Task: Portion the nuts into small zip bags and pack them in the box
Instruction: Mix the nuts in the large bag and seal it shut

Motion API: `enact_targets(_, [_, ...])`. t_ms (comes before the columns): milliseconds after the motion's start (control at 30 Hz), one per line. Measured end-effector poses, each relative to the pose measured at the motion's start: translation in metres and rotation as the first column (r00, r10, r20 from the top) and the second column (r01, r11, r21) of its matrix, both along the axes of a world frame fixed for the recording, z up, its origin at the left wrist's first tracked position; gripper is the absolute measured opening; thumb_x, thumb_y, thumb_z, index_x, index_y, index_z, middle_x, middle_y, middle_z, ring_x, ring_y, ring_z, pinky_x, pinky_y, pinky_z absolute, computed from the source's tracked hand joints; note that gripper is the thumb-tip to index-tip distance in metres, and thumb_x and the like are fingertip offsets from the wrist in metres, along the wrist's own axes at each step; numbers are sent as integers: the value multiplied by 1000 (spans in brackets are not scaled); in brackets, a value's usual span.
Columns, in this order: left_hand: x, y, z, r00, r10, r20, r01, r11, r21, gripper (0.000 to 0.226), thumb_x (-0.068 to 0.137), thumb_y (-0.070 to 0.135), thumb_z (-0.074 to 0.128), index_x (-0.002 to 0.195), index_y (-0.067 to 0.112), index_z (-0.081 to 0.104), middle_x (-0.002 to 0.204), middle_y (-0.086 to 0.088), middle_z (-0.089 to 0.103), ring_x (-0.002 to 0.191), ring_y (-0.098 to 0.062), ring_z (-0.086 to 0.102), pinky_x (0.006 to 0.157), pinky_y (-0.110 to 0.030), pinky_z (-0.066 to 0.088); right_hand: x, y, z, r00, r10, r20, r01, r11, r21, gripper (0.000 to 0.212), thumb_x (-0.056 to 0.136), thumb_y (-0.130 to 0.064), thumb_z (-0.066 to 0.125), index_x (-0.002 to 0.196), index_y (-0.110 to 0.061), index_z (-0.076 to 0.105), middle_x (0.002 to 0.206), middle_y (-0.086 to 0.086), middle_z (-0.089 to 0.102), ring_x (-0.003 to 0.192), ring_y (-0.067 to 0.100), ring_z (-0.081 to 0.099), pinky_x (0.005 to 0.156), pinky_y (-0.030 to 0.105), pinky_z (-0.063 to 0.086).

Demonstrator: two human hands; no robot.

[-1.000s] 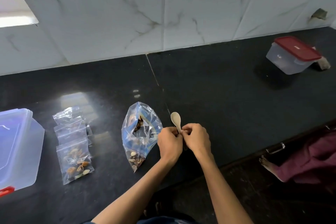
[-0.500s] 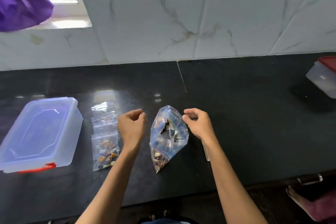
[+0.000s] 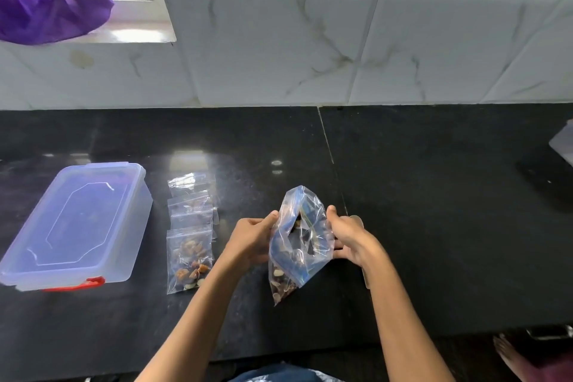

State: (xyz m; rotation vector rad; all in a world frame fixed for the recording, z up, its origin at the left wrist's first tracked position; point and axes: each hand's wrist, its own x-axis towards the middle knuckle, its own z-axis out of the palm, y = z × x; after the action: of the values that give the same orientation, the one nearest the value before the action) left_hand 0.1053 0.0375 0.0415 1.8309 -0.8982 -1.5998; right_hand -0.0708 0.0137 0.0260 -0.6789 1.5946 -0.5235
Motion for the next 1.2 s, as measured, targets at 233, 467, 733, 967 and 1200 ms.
enact_targets(233, [6, -11, 4, 960, 28, -278, 5, 993, 120, 40, 94, 43, 53, 88, 7, 68, 76, -5, 69, 65, -16, 66, 60, -29, 48, -5, -10, -3, 959, 26, 283, -50, 996, 78, 64, 100, -52, 24, 113, -6, 66, 120, 19, 65, 114, 32, 59, 97, 46, 45])
enact_targets(467, [19, -15, 6, 782, 162, -602, 19, 959, 284, 31, 96, 29, 50, 85, 4, 65, 65, -5, 65, 45, -13, 63, 40, -21, 49, -11, -12, 1, 859, 132, 495, -164, 986, 21, 44, 100, -39, 41, 127, -9, 58, 127, 22, 59, 119, 35, 57, 102, 52, 43])
enact_targets(733, [22, -10, -27, 969, 246, -6, -245, 959, -140, 10, 85, 2, 62, 78, 9, 64, 67, -1, 63, 59, -15, 61, 49, -26, 49, -1, -5, -2, 944, 9, 329, 23, 995, -95, 30, 79, -1, 70, 108, 4, 66, 97, 17, 70, 80, 21, 68, 64, 31, 60])
enact_targets(967, [27, -24, -26, 988, 63, 142, -36, 982, -183, 15, 85, 24, 57, 81, 10, 59, 78, -8, 61, 69, -20, 56, 66, -36, 51, 3, -9, 6, 956, 147, 256, -120, 986, -120, 17, 90, -15, 62, 104, -6, 65, 95, 8, 70, 90, 18, 65, 72, 29, 56])
enact_targets(1200, [43, -86, -5, 945, -263, -197, 301, 932, 203, 43, 90, 52, 49, 84, 11, 57, 72, -3, 60, 68, -17, 52, 67, -28, 43, 5, -68, 0, 900, 316, 300, -364, 923, 123, 59, 89, -60, 46, 113, -7, 58, 108, 10, 67, 102, 21, 64, 86, 33, 52])
